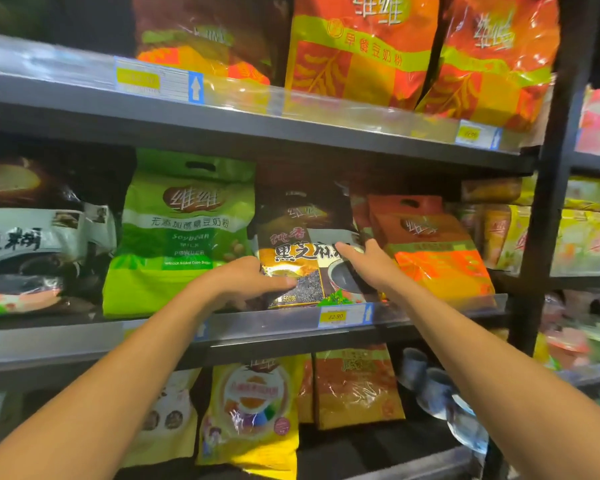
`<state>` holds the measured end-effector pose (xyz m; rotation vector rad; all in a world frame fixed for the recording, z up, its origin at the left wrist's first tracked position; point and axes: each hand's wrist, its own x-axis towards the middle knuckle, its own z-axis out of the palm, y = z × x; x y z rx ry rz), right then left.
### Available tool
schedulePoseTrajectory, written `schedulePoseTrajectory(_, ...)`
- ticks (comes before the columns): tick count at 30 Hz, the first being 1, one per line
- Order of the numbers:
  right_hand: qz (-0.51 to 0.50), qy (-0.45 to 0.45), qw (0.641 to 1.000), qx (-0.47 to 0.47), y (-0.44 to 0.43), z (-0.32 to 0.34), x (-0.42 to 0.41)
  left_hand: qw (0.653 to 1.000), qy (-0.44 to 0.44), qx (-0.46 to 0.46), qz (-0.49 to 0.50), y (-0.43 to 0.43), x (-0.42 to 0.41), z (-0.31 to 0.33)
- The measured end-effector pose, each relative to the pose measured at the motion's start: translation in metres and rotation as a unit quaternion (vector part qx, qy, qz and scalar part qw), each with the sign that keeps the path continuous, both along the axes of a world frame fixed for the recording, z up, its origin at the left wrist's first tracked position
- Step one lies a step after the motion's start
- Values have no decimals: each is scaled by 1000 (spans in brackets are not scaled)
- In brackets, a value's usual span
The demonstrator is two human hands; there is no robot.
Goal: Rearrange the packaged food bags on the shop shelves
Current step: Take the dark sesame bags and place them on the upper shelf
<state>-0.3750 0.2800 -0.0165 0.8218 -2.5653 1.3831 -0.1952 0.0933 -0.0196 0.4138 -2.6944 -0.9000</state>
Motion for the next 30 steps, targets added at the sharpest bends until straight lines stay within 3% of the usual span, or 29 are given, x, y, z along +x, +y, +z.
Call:
schedulePoseTrajectory(8,34,-14,999,-16,1,4,-7,997,41,45,39,8,-2,2)
schedulePoseTrajectory(16,36,2,999,-25,5,45,-8,984,142,73,77,31,0,30)
schedulePoseTrajectory(22,34,9,999,-5,27,59,0,974,173,135,45,39,0,31)
schedulePoseTrajectory(30,29,21,997,-71,69,27,16,977,195,84,33,77,17,11)
